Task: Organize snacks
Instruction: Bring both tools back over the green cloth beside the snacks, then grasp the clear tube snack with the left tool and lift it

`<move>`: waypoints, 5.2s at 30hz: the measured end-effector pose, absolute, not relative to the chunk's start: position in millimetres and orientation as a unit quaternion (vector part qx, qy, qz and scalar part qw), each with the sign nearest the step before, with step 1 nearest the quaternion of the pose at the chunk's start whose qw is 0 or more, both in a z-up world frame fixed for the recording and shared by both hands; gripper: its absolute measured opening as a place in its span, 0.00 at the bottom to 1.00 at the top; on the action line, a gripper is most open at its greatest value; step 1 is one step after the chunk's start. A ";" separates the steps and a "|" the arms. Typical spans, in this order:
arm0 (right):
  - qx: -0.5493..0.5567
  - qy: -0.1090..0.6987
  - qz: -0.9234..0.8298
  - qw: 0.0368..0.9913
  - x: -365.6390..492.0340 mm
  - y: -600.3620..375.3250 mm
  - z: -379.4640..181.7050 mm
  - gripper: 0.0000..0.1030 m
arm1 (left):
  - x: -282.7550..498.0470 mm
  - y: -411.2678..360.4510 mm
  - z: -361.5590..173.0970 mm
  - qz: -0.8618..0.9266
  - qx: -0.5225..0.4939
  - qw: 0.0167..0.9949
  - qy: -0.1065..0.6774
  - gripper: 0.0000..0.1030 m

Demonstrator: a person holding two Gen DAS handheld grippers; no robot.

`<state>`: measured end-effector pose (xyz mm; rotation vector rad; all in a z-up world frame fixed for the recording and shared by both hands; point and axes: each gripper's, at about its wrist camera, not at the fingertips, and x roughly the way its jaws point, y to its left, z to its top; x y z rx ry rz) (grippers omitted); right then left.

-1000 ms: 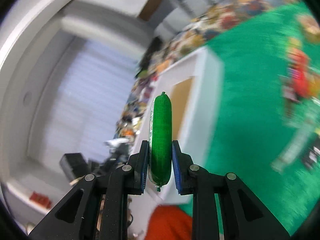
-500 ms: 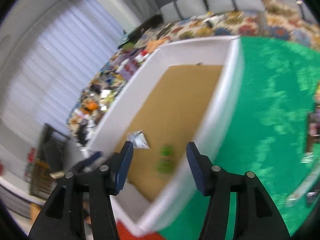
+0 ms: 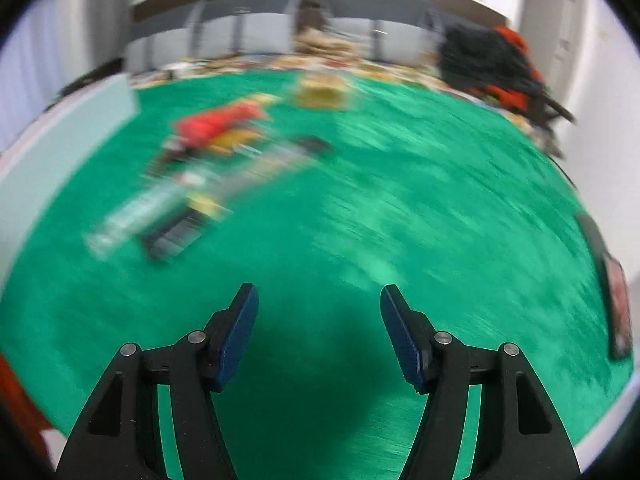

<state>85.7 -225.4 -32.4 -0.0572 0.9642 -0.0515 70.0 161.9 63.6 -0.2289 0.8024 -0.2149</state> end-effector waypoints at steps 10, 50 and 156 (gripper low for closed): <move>0.048 0.452 -0.083 0.887 81.4 -283.3 -33.7 0.65 | 93.3 62.5 -40.7 -0.074 -0.057 0.877 0.471 0.98; 0.032 0.474 -0.069 0.877 87.0 -278.3 -54.5 0.86 | 156.4 90.9 -68.9 -0.029 0.004 0.886 0.462 1.00; 0.029 0.475 -0.072 0.877 88.2 -276.4 -55.8 0.87 | 168.4 84.7 -55.9 -0.055 -0.006 0.877 0.478 0.35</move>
